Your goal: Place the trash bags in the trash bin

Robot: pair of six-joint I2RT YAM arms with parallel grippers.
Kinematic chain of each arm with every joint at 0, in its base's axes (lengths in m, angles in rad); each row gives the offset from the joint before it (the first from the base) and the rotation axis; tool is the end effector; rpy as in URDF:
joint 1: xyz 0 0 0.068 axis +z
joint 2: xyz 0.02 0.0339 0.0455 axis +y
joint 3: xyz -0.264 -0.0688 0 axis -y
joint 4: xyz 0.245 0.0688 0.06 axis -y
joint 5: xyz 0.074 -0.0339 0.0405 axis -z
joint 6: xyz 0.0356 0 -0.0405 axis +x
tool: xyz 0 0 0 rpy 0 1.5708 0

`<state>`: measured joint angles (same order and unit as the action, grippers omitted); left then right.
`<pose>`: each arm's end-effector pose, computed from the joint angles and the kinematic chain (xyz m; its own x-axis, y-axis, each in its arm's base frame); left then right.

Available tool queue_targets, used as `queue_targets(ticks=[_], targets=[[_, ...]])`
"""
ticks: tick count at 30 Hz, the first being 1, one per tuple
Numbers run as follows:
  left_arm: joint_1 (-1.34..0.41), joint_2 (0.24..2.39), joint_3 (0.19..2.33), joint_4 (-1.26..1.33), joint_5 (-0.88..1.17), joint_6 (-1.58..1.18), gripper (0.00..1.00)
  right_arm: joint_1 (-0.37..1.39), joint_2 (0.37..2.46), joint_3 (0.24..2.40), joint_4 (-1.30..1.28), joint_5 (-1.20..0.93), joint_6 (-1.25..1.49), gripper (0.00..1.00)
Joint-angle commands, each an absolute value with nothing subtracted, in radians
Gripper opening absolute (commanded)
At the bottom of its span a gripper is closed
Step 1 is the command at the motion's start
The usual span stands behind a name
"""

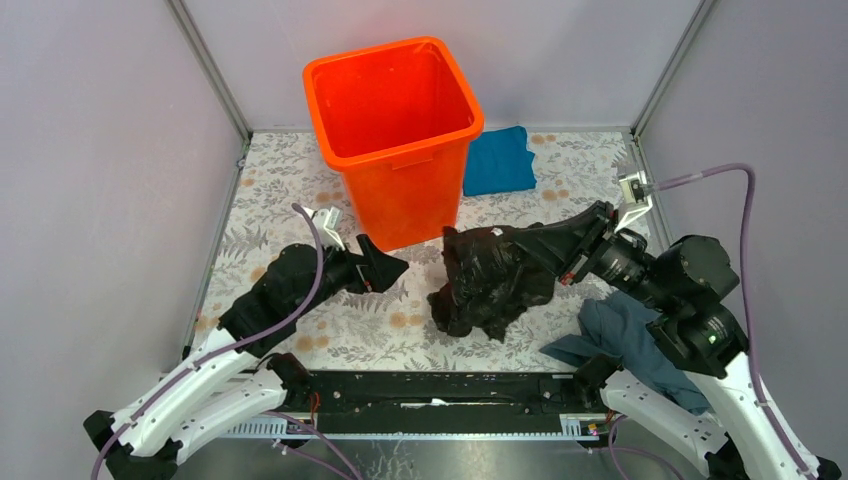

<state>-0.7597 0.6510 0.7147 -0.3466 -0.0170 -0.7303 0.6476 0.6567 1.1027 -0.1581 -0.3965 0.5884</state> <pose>0.1135 -0.1069 0.3184 -0.6022 -0.3479 -0.7185 0.3692 0.6767 -0.6370 0.0782 0.0764 0.4648 -0.2844 0.4268 -0.8585 -0.8342 0.3310 0.4410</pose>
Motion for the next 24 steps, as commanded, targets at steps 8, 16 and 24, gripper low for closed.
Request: queue_targets(ticks=[8,16,24], targets=[[-0.759,0.657,0.722,-0.117,0.415,-0.786,0.99,0.646,0.826,1.219,-0.360,-0.314,0.550,0.00],[-0.759,0.716,0.648,0.022,0.404,-0.843,0.99,0.646,0.788,1.314,-0.485,-0.154,0.447,0.00],[-0.838,0.946,0.810,-0.051,0.136,-0.624,0.99,0.646,0.645,1.232,-0.645,0.066,0.459,0.00]])
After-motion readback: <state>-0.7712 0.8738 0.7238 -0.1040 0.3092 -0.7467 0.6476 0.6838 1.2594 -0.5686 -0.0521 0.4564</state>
